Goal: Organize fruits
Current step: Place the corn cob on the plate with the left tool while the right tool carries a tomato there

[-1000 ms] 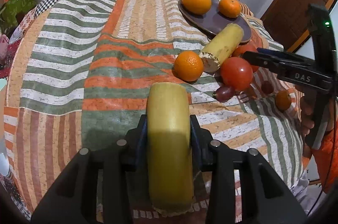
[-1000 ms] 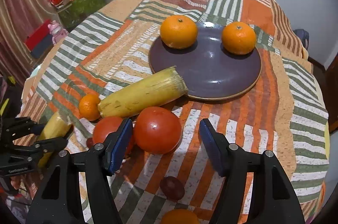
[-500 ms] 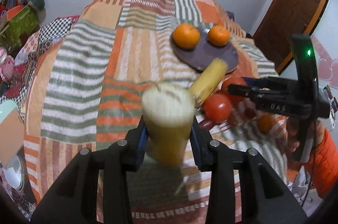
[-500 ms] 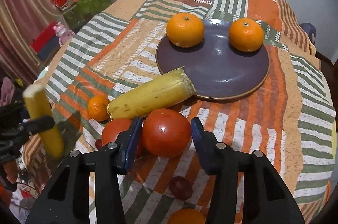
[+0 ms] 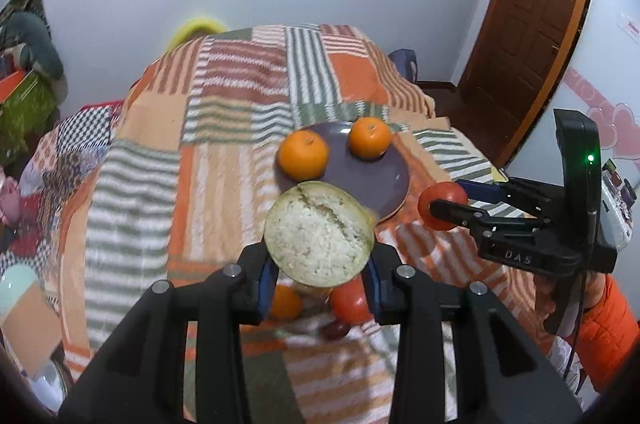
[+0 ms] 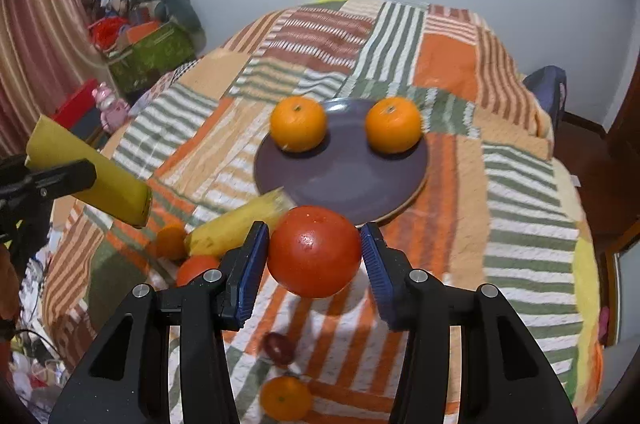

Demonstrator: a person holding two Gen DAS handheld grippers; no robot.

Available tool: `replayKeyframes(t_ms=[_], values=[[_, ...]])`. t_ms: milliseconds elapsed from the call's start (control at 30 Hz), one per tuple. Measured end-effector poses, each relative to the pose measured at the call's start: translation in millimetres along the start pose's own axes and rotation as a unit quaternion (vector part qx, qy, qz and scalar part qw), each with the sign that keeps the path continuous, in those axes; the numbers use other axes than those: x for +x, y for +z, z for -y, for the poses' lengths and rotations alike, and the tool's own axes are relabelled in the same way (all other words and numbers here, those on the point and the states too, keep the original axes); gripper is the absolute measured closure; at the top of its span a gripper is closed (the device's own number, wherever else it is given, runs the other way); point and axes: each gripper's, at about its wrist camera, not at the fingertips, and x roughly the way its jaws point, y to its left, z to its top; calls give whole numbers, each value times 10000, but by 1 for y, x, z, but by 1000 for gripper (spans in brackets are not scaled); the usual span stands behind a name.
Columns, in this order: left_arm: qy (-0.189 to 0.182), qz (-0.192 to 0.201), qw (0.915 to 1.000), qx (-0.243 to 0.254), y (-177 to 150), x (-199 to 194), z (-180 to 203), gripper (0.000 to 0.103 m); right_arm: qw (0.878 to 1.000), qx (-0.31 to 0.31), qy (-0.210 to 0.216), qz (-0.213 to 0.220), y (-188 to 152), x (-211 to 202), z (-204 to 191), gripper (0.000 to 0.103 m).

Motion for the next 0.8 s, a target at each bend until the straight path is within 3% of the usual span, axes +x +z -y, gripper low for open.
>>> replayKeyframes(t_ms=[367,633,800], values=[[-261,-109,9990,356,35,45,40,67,9992,164,-148,321,19,-8,29,58],[-421,-577,9953,652,42,97,59,67,9995,194,-181,174,26,13,47,58],[-529,-549,9942,758,57,114,65,67,9997,111,-216,86,31,30,52,58]])
